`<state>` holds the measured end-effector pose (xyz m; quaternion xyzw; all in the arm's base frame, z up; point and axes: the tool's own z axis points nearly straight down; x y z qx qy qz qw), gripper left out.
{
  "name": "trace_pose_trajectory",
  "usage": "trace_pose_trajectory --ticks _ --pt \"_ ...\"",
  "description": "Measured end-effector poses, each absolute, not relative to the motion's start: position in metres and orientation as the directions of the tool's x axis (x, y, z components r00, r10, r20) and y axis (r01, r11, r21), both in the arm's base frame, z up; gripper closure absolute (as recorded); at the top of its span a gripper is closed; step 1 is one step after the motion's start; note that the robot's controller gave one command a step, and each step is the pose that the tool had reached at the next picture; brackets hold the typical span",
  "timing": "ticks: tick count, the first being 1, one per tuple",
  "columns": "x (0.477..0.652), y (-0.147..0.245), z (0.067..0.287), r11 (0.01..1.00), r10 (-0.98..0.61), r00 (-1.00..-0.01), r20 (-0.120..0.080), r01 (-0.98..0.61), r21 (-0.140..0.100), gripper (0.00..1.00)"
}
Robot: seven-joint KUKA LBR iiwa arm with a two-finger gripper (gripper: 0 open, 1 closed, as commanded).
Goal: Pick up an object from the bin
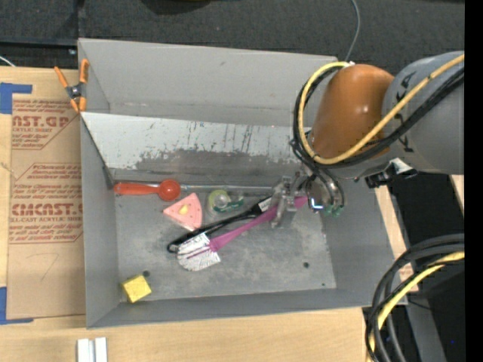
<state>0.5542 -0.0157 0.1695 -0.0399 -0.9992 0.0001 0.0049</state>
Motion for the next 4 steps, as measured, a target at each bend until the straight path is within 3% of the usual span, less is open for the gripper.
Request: trace_pose_trajectory --ticks 1,2,3,4 --pt "0.553 -0.064 0.105 0.999 0.037 -0.999 0.002 0.037 0.000 1.00" --pt "0.544 -0.053 0.094 0.994 0.107 -0.994 0.010 0.107 -0.002 1.00" --pt "0.544 -0.084 0.085 0.996 0.084 -0.996 0.004 0.084 -0.001 1.00" --pt "0.542 -0.056 0.075 0.984 0.178 -0.984 0.004 0.178 0.003 1.00"
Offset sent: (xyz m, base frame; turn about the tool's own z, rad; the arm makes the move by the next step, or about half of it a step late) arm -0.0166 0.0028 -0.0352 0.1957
